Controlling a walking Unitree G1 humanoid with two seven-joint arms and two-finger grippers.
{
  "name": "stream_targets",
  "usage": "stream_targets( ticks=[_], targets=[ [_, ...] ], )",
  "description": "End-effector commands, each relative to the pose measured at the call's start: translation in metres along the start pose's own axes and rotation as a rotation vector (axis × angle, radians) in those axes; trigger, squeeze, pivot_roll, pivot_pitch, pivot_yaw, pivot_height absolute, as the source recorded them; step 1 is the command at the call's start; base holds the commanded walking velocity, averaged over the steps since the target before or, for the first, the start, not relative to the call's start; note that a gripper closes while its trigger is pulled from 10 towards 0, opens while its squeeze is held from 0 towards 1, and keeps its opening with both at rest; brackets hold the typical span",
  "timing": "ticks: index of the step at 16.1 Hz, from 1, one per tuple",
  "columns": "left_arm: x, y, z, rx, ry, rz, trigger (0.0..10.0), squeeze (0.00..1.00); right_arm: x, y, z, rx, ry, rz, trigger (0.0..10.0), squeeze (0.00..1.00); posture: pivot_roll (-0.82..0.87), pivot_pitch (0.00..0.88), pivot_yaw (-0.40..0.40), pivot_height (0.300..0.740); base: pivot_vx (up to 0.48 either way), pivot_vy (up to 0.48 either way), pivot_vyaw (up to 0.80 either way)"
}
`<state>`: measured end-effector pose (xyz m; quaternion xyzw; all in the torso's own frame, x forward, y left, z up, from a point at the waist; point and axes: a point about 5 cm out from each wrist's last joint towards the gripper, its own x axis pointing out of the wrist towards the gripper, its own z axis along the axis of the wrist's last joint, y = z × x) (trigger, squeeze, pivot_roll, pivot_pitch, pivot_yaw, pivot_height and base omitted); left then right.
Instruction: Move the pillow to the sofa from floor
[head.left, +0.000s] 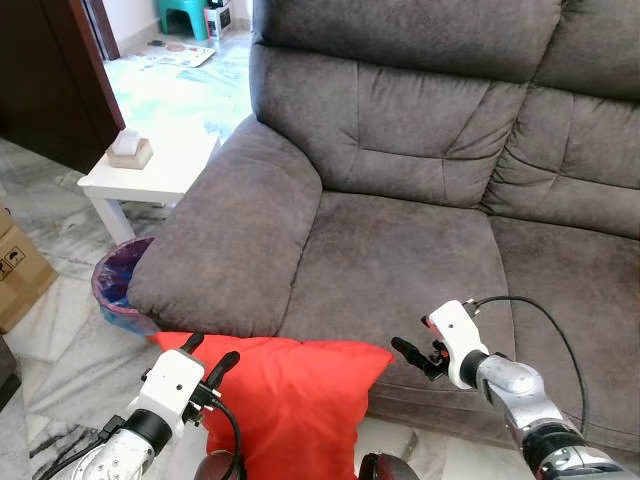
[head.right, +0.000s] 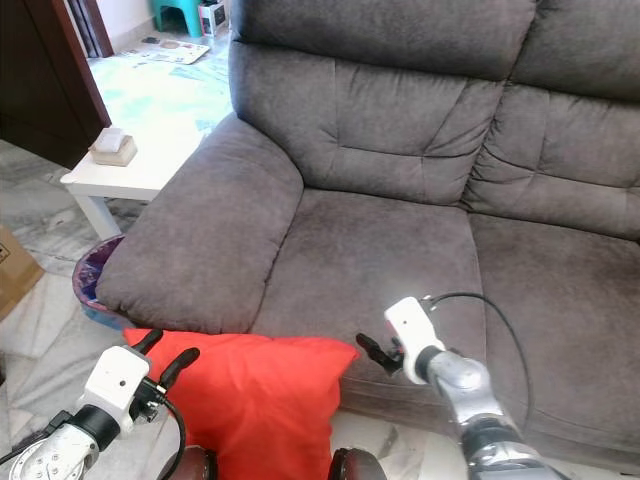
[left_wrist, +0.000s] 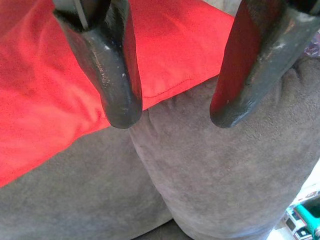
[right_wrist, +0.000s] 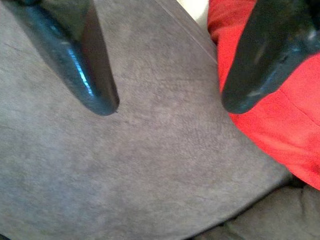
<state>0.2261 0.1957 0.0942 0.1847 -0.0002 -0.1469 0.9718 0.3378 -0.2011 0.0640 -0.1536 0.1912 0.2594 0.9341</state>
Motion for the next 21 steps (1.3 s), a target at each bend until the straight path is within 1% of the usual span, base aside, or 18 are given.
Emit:
stream_targets(
  ticks=[1,2,3,4,5,7,9,10,12,13,14,15,16,17,18,19,20,21],
  targets=[
    [-0.003,0.001,-0.002,0.016,0.012,-0.016,10.0,0.0,-0.001,0.0,-0.005,0.013,0.008,-0.012,10.0,1.0,0.22,0.156,-0.071,0.619,0.0,0.0,0.0],
    [-0.004,0.003,-0.001,0.018,0.013,-0.018,10.0,0.0,0.001,0.002,-0.006,-0.025,0.038,-0.03,10.0,1.0,0.22,0.177,-0.055,0.619,0.0,0.0,0.0],
    [-0.005,0.003,-0.002,0.019,0.017,-0.02,10.0,0.0,0.002,0.005,-0.009,-0.084,0.078,-0.043,10.0,1.0,0.22,0.187,-0.048,0.619,0.0,0.0,0.0],
    [-0.006,0.002,0.0,0.004,0.015,-0.029,10.0,0.0,0.007,0.012,-0.01,-0.086,0.085,-0.047,10.0,1.0,0.22,0.218,-0.032,0.619,0.0,0.0,0.0],
    [-0.007,0.001,0.001,-0.006,0.012,-0.034,10.0,0.0,0.009,0.015,-0.008,-0.054,0.063,-0.051,10.0,1.0,0.22,0.225,-0.027,0.619,0.0,0.0,0.0],
    [-0.009,-0.002,0.002,0.004,0.018,-0.059,10.0,0.0,0.012,0.02,-0.013,-0.023,0.087,-0.104,10.0,1.0,0.23,0.242,-0.02,0.619,0.0,0.0,0.0],
    [-0.009,0.002,0.005,0.003,0.014,-0.051,10.0,0.0,0.012,0.026,-0.019,0.013,0.096,-0.093,10.0,1.0,0.24,0.262,-0.016,0.619,0.0,0.0,0.0],
    [-0.011,0.006,0.007,-0.012,0.014,-0.036,10.0,0.0,0.012,0.03,-0.021,0.034,0.097,-0.059,10.0,1.0,0.24,0.276,-0.007,0.619,0.0,0.0,0.0],
    [-0.015,0.006,0.007,-0.015,0.023,-0.044,10.0,0.0,0.01,0.024,-0.019,0.029,0.081,-0.05,10.0,1.0,0.24,0.285,0.002,0.619,0.0,0.0,0.0],
    [-0.017,0.006,0.006,-0.014,0.028,-0.049,10.0,0.0,0.006,0.016,-0.015,0.035,0.059,-0.062,10.0,1.0,0.24,0.286,0.005,0.619,0.0,0.0,0.0],
    [-0.017,0.007,0.006,-0.013,0.03,-0.05,10.0,0.0,0.002,0.004,-0.011,0.036,0.04,-0.093,10.0,1.0,0.23,0.285,0.008,0.619,0.0,0.0,0.0],
    [-0.017,0.008,0.006,-0.014,0.032,-0.05,10.0,0.0,-0.003,-0.006,-0.007,0.062,0.013,-0.117,10.0,1.0,0.23,0.281,0.009,0.619,0.0,0.0,0.0],
    [-0.015,0.008,0.007,-0.014,0.03,-0.053,10.0,0.0,-0.005,-0.011,-0.004,0.094,-0.012,-0.112,10.0,1.0,0.23,0.281,0.009,0.619,0.0,0.0,0.0],
    [-0.014,0.008,0.008,-0.016,0.026,-0.057,10.0,0.0,-0.007,-0.012,-0.003,0.126,-0.037,-0.06,10.0,1.0,0.23,0.275,0.009,0.619,0.0,0.0,0.0],
    [-0.013,0.006,0.009,-0.021,0.026,-0.062,10.0,0.0,-0.01,-0.009,-0.006,0.121,-0.031,0.019,10.0,1.0,0.23,0.275,0.009,0.619,0.0,0.0,0.0],
    [-0.013,0.006,0.009,-0.021,0.026,-0.063,10.0,0.0,-0.01,-0.008,-0.006,0.118,-0.026,0.032,10.0,1.0,0.23,0.275,0.009,0.619,0.0,0.0,0.0],
    [-0.014,0.005,0.008,-0.023,0.029,-0.068,10.0,0.0,-0.011,-0.005,-0.011,0.126,-0.006,0.081,10.0,1.0,0.23,0.267,0.012,0.619,0.0,0.0,0.0],
    [-0.015,0.004,0.006,-0.025,0.037,-0.077,10.0,0.0,-0.012,0.004,-0.02,0.157,0.04,0.18,10.0,1.0,0.23,0.264,0.012,0.619,0.0,0.0,0.0]
  ],
)
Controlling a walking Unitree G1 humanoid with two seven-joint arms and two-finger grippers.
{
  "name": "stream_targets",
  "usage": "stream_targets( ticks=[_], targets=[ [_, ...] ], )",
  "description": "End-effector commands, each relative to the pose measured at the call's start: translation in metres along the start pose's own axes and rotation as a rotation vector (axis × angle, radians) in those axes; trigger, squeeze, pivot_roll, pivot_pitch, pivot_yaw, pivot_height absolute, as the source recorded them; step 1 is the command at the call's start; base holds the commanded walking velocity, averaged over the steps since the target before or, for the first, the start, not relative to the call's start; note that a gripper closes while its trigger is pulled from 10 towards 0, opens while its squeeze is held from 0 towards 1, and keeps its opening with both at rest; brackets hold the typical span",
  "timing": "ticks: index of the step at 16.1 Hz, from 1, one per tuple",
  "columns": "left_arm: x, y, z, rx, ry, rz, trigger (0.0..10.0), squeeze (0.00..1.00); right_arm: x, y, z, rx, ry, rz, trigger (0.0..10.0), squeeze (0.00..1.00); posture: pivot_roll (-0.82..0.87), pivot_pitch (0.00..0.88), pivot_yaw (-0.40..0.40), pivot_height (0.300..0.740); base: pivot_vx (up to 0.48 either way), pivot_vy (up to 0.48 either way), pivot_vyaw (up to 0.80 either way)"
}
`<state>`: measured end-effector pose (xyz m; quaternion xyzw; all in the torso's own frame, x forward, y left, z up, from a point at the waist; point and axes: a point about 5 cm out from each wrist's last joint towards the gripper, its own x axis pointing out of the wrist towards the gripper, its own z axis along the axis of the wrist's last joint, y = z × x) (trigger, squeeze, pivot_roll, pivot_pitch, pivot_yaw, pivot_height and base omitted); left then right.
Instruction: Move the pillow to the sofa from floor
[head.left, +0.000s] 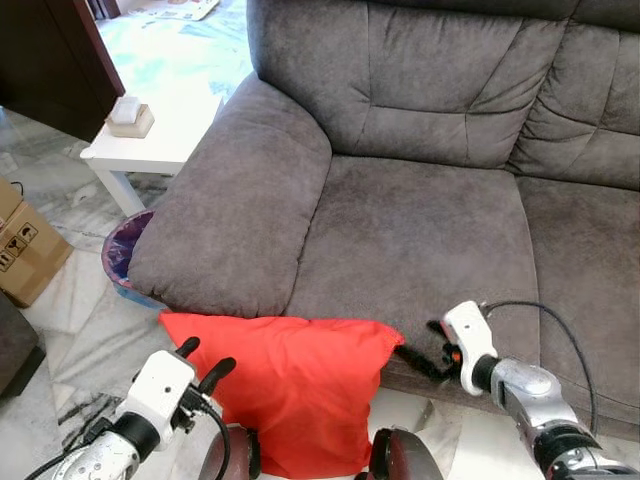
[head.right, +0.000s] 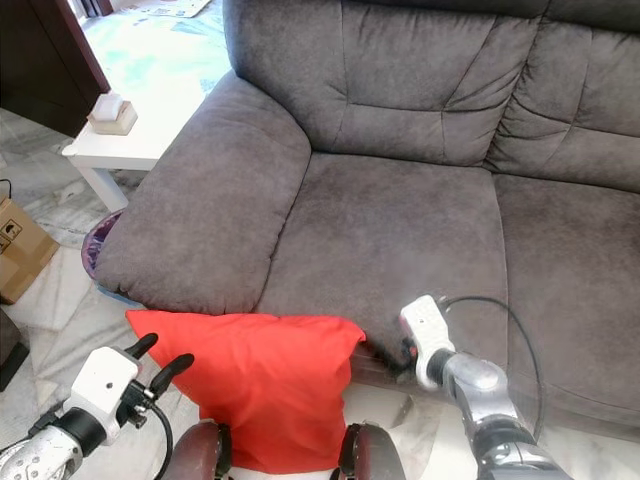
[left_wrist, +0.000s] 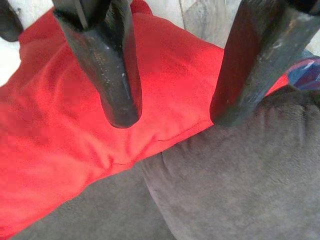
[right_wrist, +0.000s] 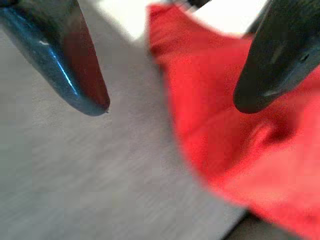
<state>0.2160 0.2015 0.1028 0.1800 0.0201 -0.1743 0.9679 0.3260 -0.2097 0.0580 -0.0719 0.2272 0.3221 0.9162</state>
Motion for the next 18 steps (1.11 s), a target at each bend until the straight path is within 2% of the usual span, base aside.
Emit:
stream_targets(
  ticks=[1,2,4,6,8,11,13,15,16,17,18],
  targets=[
    [-0.004,-0.002,-0.001,-0.012,0.012,-0.018,10.0,0.0,0.0,0.008,-0.013,0.051,0.034,0.074,10.0,1.0,0.23,0.264,0.012,0.619,0.0,0.0,0.0],
    [-0.004,-0.002,0.0,-0.016,0.01,-0.017,10.0,0.0,0.001,0.013,-0.014,0.094,0.002,0.116,10.0,1.0,0.23,0.26,0.006,0.619,0.0,0.0,0.0],
    [-0.003,-0.003,0.0,-0.02,0.009,-0.016,10.0,0.0,0.002,0.014,-0.012,0.152,-0.04,0.118,10.0,1.0,0.24,0.257,0.008,0.619,0.0,0.0,0.0],
    [-0.003,-0.006,0.0,-0.025,0.008,-0.025,10.0,0.0,0.002,0.016,-0.003,0.225,-0.123,0.208,10.0,1.0,0.24,0.255,0.007,0.619,0.0,0.0,0.0],
    [-0.003,-0.005,0.0,-0.026,0.01,-0.025,10.0,0.0,0.003,0.018,-0.002,0.208,-0.116,0.239,10.0,1.0,0.24,0.254,0.002,0.619,0.0,0.0,0.0],
    [-0.002,-0.006,-0.001,-0.03,0.009,-0.025,10.0,0.0,0.008,0.025,0.001,0.241,-0.141,0.276,10.0,1.0,0.24,0.253,0.003,0.619,0.0,0.0,0.0],
    [-0.002,-0.009,-0.002,-0.035,0.01,-0.025,10.0,0.0,0.018,0.039,-0.006,0.232,-0.118,0.281,10.0,1.0,0.24,0.25,0.004,0.619,0.0,0.0,0.0],
    [-0.003,-0.009,-0.002,-0.036,0.01,-0.024,10.0,0.0,0.023,0.043,-0.006,0.229,-0.123,0.249,10.0,1.0,0.25,0.251,0.005,0.619,0.0,0.0,0.0],
    [-0.003,-0.009,0.0,-0.035,0.006,-0.023,10.0,0.0,0.03,0.044,-0.007,0.15,-0.083,0.113,10.0,0.28,0.26,0.252,0.006,0.619,0.0,0.0,0.0],
    [-0.003,-0.009,0.0,-0.034,0.005,-0.023,10.0,0.0,0.032,0.045,-0.006,0.153,-0.092,0.089,10.0,0.0,0.26,0.252,0.006,0.619,0.0,0.0,0.0],
    [-0.003,-0.008,0.0,-0.033,0.007,-0.023,10.0,0.0,0.035,0.048,-0.003,0.19,-0.12,0.089,10.0,0.0,0.27,0.253,0.006,0.619,0.0,0.0,0.0]
  ],
)
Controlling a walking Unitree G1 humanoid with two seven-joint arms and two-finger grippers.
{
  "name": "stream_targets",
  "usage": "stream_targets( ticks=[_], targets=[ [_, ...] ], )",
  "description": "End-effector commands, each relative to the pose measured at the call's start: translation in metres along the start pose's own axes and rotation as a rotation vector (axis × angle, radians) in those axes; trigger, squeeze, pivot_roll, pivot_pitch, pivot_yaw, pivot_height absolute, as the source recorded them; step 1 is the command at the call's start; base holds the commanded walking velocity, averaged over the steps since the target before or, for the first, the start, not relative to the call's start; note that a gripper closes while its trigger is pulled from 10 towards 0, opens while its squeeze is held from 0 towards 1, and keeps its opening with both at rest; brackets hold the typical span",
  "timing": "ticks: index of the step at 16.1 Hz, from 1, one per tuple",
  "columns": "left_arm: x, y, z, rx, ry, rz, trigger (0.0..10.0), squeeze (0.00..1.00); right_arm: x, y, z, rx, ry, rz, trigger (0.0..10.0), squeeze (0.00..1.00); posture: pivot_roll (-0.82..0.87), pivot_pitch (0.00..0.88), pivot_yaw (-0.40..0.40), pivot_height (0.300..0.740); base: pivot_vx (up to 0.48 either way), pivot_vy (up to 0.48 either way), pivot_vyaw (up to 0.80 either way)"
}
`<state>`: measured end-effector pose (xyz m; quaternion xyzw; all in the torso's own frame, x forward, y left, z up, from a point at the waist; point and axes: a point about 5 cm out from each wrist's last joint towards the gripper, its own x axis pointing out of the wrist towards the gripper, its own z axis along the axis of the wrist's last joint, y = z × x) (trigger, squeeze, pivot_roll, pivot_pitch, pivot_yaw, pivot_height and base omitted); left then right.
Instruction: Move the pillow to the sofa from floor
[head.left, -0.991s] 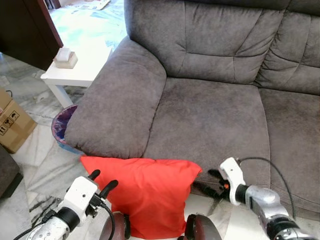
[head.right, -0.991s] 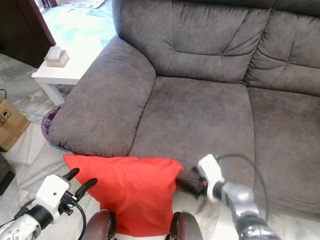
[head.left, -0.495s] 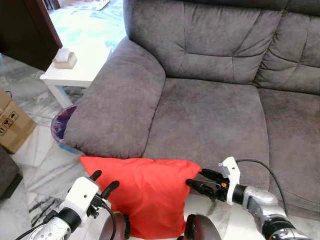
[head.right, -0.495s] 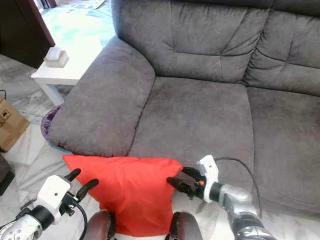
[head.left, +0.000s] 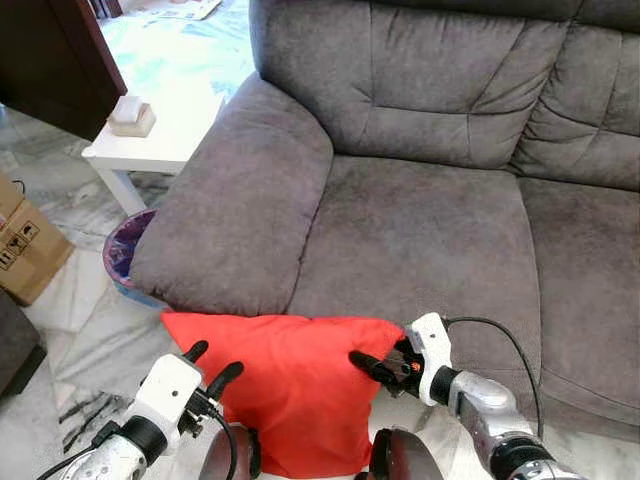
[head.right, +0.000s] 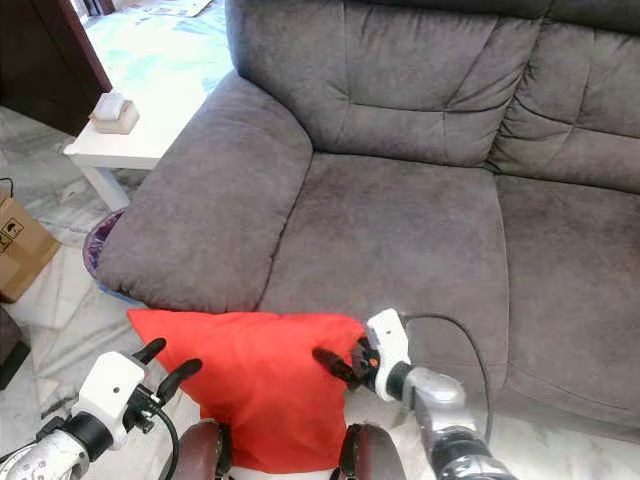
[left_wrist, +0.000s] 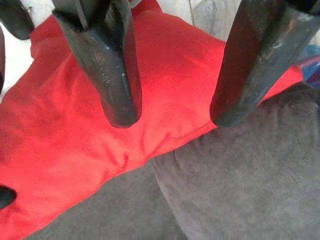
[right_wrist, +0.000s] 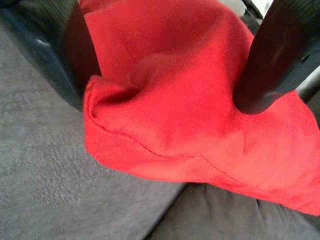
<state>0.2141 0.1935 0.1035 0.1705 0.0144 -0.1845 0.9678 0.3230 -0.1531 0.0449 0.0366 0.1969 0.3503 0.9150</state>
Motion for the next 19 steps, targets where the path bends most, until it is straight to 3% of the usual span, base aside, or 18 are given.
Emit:
stream_targets(
  ticks=[1,3,6,10,13,17,18,19],
  targets=[
    [-0.005,0.0,-0.004,-0.018,0.027,-0.002,10.0,0.0,0.004,0.005,-0.004,0.027,-0.004,0.004,10.0,0.0,0.27,0.253,0.005,0.619,0.0,0.0,0.0],
    [-0.006,-0.001,-0.003,-0.018,0.028,-0.003,10.0,0.0,0.009,0.01,-0.003,0.041,-0.017,0.011,10.0,0.0,0.28,0.254,0.006,0.619,0.0,0.0,0.0],
    [-0.007,-0.003,-0.003,-0.022,0.031,-0.008,10.0,0.0,0.013,0.015,0.0,0.147,-0.072,0.045,10.0,0.0,0.28,0.253,0.012,0.619,0.0,0.0,0.0],
    [-0.006,-0.002,-0.002,-0.022,0.032,-0.015,10.0,0.0,0.012,0.023,-0.016,0.151,0.004,0.088,10.0,0.0,0.29,0.253,0.014,0.619,0.0,0.0,0.0],
    [-0.006,-0.002,-0.001,-0.023,0.03,-0.015,10.0,0.0,0.017,0.029,-0.025,0.15,0.019,0.024,10.0,0.0,0.3,0.258,0.015,0.619,0.0,0.0,0.0],
    [-0.009,0.001,0.0,-0.017,0.035,-0.002,10.0,0.0,0.026,0.041,-0.027,0.234,-0.031,-0.001,10.0,0.0,0.33,0.259,0.018,0.619,0.0,0.0,0.0],
    [-0.009,0.002,0.0,-0.017,0.036,0.0,10.0,0.0,0.029,0.042,-0.026,0.256,-0.048,-0.015,6.9,0.0,0.33,0.259,0.019,0.619,0.0,0.0,0.0],
    [-0.008,0.002,0.001,-0.016,0.036,0.001,10.0,0.0,0.029,0.043,-0.027,0.26,-0.049,-0.028,0.0,0.0,0.34,0.258,0.02,0.619,0.0,0.0,0.0]
  ],
)
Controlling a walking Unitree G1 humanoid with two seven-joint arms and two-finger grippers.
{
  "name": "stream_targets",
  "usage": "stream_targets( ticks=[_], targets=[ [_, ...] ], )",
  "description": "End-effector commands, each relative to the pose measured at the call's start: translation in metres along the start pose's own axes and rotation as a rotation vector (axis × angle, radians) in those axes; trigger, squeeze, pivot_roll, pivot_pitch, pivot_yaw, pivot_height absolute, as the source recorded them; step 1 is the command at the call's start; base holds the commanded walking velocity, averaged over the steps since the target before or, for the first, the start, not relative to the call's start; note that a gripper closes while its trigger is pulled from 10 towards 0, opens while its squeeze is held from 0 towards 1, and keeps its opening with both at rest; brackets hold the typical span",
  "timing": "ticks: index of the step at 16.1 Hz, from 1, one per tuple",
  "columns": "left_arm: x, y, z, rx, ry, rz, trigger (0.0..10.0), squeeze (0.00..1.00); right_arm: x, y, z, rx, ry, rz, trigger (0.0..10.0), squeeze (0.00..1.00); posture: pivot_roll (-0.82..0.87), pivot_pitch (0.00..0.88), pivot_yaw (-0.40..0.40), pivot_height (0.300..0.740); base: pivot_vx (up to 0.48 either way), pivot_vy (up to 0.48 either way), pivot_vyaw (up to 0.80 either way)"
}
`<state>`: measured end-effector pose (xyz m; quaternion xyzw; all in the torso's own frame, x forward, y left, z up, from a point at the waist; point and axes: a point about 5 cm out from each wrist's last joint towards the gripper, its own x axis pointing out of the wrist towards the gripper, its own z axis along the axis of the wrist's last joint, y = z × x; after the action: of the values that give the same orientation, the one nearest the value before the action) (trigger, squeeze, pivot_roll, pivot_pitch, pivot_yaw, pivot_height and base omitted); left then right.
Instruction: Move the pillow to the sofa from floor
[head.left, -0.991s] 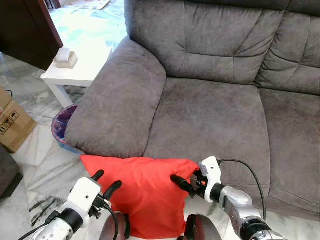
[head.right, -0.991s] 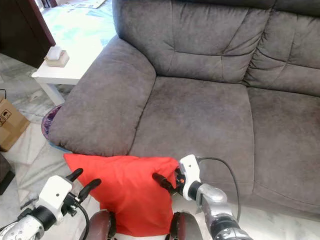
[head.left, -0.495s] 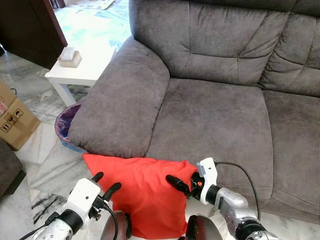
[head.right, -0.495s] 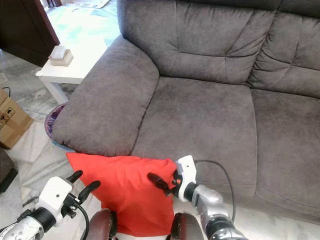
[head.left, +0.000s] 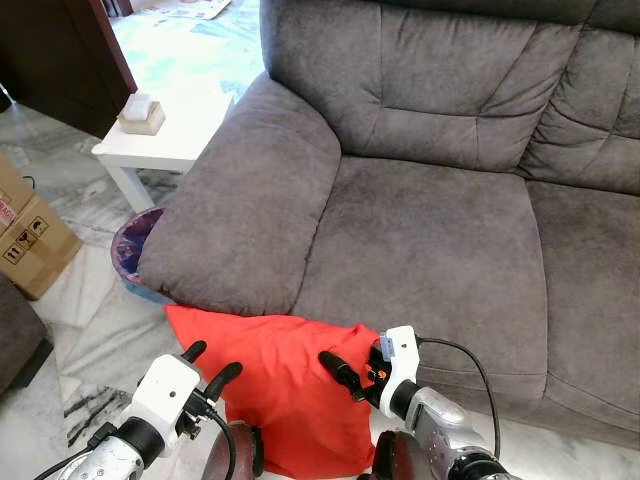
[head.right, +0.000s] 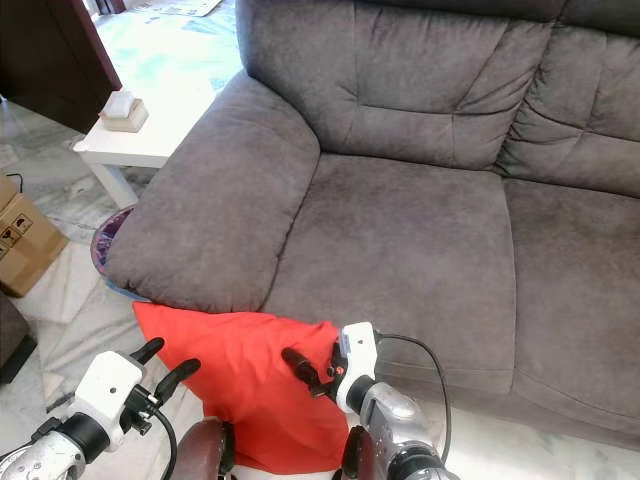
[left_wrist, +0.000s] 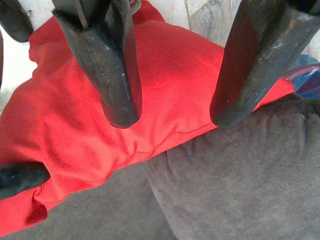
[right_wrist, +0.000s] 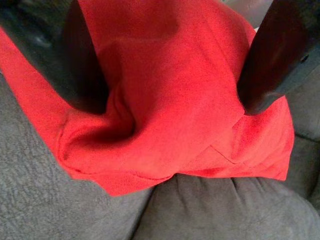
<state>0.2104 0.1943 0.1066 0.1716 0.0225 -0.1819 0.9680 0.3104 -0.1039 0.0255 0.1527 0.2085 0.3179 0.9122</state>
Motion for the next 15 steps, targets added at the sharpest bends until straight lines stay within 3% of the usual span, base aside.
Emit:
stream_targets(
  ticks=[1,15],
  targets=[
    [-0.004,0.0021,-0.0016,-0.014,0.018,-0.002,10.0,0.0,-0.0013,0.0001,-0.0081,0.031,0.008,-0.025,0.0,0.0,0.34,0.258,0.02,0.619,0.0,0.0,0.0],
    [0.0047,0.0044,-0.0005,-0.025,0.002,0.016,10.0,0.0,-0.0057,-0.0058,-0.0071,0.035,-0.004,-0.048,0.0,0.0,0.32,0.241,0.005,0.619,0.0,0.0,0.0]
  ],
)
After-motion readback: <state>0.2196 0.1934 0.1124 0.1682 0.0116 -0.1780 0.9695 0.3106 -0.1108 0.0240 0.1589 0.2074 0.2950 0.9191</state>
